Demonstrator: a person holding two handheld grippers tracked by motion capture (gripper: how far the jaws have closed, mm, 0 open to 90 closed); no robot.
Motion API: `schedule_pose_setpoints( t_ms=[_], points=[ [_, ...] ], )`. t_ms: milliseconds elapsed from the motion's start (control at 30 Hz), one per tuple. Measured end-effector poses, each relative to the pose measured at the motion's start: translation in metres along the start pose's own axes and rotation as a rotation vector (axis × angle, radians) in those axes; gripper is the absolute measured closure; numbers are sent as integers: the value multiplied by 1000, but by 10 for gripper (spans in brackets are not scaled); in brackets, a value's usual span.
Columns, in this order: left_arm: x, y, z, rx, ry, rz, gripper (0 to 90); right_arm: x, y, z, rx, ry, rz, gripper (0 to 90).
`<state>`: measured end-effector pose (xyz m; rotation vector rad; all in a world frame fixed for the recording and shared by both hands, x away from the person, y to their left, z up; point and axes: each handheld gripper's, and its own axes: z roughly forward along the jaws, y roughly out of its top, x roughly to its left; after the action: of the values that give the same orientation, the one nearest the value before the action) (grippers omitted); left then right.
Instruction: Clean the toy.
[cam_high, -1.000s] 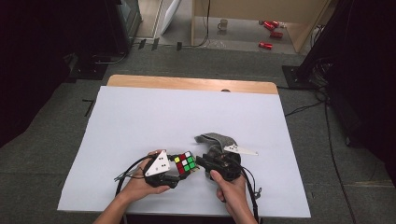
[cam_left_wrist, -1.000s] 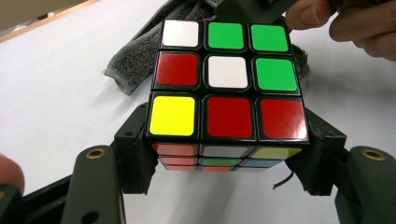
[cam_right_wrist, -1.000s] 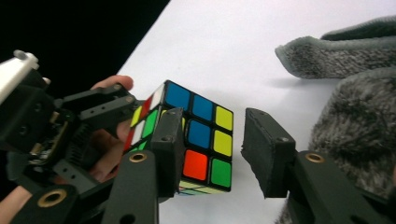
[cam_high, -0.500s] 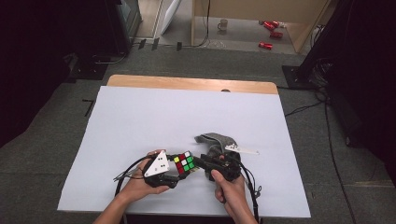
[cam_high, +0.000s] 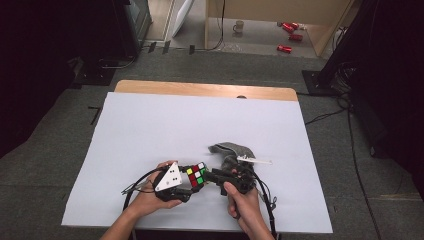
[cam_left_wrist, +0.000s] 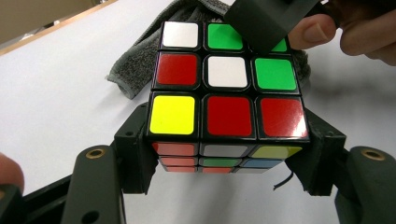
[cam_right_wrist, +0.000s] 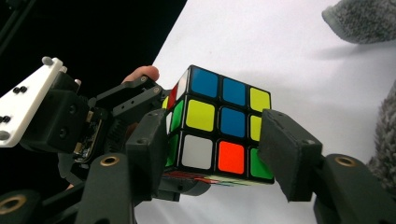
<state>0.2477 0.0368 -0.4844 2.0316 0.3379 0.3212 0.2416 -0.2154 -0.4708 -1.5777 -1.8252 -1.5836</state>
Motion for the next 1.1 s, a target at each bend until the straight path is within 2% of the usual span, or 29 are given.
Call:
schedule_pose_setpoints(
  t_ms=[367, 467, 567, 867, 1100],
  points=[
    [-1, 0, 0, -9, -1, 9, 347, -7, 1, 2, 24, 18, 54, 328],
    [-3, 2, 0, -20, -7, 11, 347, -7, -1, 7, 60, 36, 59, 275],
    [-3, 1, 0, -18, -8, 12, 347, -6, -2, 9, 67, 38, 58, 270],
    [-2, 0, 0, -8, -18, 10, 346, -15, -2, 8, 71, 81, 115, 302],
    [-2, 0, 1, -5, -24, 1, 344, -15, -1, 6, 67, 89, 111, 326]
  ],
)
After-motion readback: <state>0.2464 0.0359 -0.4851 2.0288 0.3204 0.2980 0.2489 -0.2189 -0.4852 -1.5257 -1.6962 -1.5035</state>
